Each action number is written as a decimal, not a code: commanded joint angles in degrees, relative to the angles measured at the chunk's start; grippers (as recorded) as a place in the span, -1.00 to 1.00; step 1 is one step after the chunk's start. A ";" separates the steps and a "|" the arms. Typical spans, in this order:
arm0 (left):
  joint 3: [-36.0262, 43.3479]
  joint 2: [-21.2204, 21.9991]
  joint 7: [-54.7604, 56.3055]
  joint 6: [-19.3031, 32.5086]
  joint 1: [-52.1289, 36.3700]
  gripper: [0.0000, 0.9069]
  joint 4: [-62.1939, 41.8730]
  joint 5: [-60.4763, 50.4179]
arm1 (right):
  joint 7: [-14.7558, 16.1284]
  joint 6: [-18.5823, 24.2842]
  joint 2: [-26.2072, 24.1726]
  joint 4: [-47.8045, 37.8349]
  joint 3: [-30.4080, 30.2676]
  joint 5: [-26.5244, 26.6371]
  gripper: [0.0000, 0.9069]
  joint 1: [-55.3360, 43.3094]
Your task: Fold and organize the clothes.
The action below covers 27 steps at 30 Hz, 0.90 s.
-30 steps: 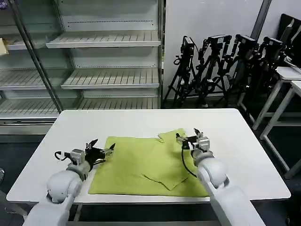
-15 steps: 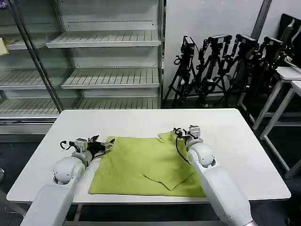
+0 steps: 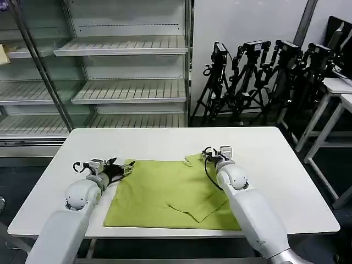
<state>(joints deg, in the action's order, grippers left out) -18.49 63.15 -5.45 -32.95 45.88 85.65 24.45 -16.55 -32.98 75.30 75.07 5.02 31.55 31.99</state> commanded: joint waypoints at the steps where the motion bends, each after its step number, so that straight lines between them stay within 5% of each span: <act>1: 0.39 0.23 -0.40 -0.08 -0.68 -0.98 -1.09 0.11 | 0.36 -0.19 0.19 -1.65 -0.19 1.82 -1.00 -0.73; 27: -0.17 0.42 -1.23 0.20 0.90 -0.98 2.13 0.80 | 2.84 1.37 -0.44 3.05 0.65 0.39 -1.00 1.22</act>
<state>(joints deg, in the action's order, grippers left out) -18.45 63.82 -6.84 -32.90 46.55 86.38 24.68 -14.30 -32.51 74.97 76.03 5.43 32.77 32.80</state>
